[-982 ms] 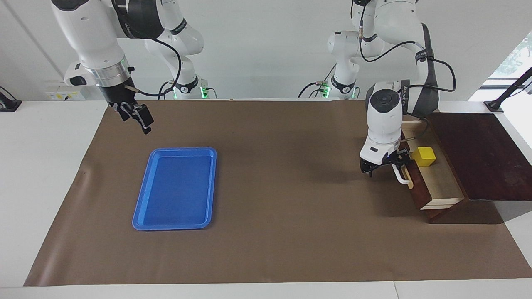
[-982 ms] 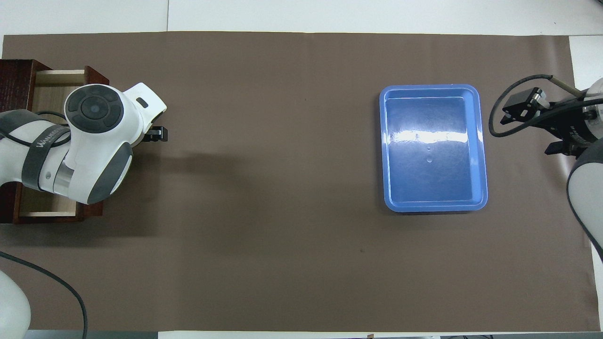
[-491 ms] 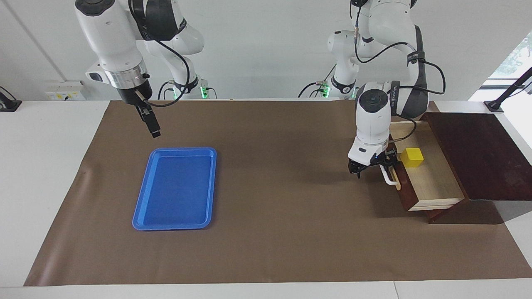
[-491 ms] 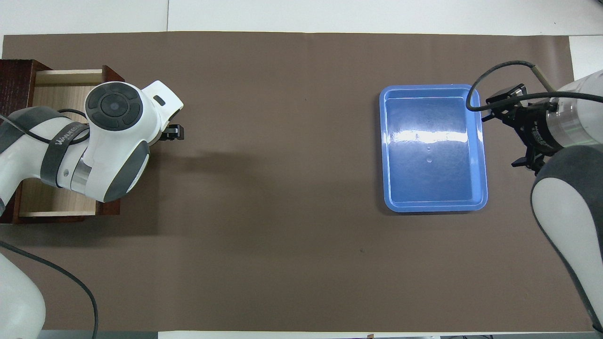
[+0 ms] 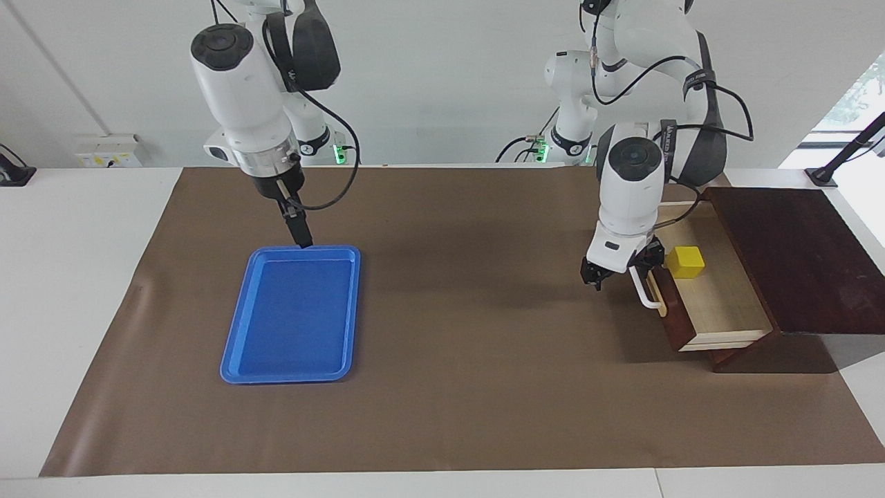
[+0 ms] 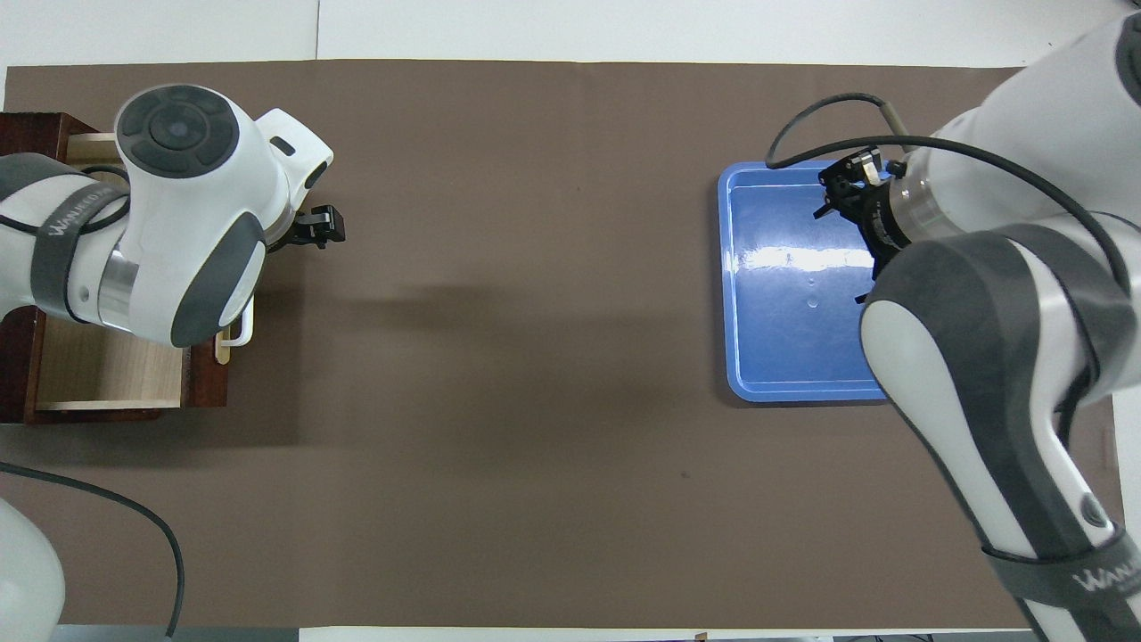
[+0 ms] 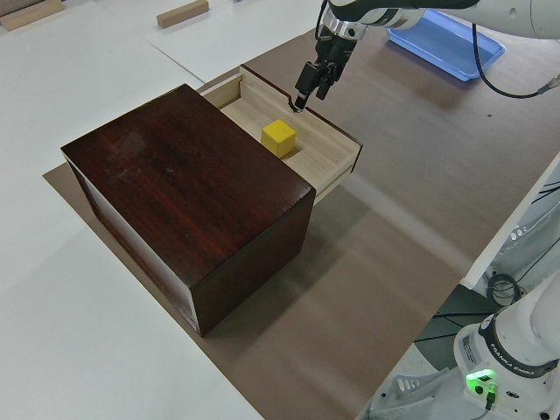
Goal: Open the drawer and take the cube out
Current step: 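Pull the drawer open with the left gripper while the right gripper rises, then lower the left gripper into the drawer and grasp the yellow cube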
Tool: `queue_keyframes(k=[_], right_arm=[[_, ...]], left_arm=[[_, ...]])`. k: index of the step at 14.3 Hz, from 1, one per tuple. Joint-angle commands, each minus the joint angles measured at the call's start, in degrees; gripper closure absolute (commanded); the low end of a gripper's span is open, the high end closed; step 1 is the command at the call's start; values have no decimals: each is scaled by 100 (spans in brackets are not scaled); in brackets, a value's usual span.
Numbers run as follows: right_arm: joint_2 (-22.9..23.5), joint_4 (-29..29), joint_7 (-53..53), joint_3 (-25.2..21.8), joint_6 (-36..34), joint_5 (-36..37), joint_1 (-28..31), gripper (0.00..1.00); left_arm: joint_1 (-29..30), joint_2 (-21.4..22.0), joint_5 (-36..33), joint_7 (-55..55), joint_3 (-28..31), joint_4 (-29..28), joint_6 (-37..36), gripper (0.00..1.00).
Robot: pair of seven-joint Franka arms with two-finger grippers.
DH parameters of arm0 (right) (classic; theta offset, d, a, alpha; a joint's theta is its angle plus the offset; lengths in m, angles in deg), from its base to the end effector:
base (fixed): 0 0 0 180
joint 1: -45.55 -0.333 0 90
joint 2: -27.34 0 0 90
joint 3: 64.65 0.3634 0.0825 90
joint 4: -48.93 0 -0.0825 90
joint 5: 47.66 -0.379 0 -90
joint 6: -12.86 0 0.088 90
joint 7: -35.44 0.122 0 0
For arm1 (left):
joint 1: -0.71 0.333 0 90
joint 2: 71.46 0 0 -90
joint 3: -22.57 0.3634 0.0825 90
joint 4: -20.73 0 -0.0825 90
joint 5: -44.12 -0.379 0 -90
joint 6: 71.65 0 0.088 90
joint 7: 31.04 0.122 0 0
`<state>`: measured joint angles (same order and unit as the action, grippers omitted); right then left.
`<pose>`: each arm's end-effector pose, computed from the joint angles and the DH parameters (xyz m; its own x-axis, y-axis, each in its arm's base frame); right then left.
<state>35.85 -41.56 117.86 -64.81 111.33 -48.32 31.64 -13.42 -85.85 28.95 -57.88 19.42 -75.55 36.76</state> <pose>0.5917 0.1462 0.5796 0.3621 -0.9321 -0.0121 -0.9321 -0.3622 0.0077 0.6170 -0.1645 0.4853 0.9955 0.0720 0.0616 0.0843 -0.9699 -0.2285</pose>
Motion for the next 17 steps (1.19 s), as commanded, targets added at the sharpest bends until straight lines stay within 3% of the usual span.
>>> queue_keyframes(k=[1,3,5,9,13,17], right_arm=[[589,568,790,7,-153,-65,-383,2],[712,585,1431,-1,-162,-196,-560,3],[730,664,1968,-1,-179,-407,-569,3],[871,1068,2988,-1,-460,-373,-841,3],[880,1078,3157,7,-434,-434,-859,3],[941,1095,3149,7,-355,-514,-1034,2]], left_arm=[[14,-187,426,-145,96,889,-862,0],[294,-143,662,-539,96,1251,-1207,0],[698,145,857,-1092,96,1226,-1261,0],[1287,253,866,-2164,105,1147,-1261,0],[1562,656,858,-3913,113,191,-445,0],[1764,771,858,-5022,131,-258,-153,0]])
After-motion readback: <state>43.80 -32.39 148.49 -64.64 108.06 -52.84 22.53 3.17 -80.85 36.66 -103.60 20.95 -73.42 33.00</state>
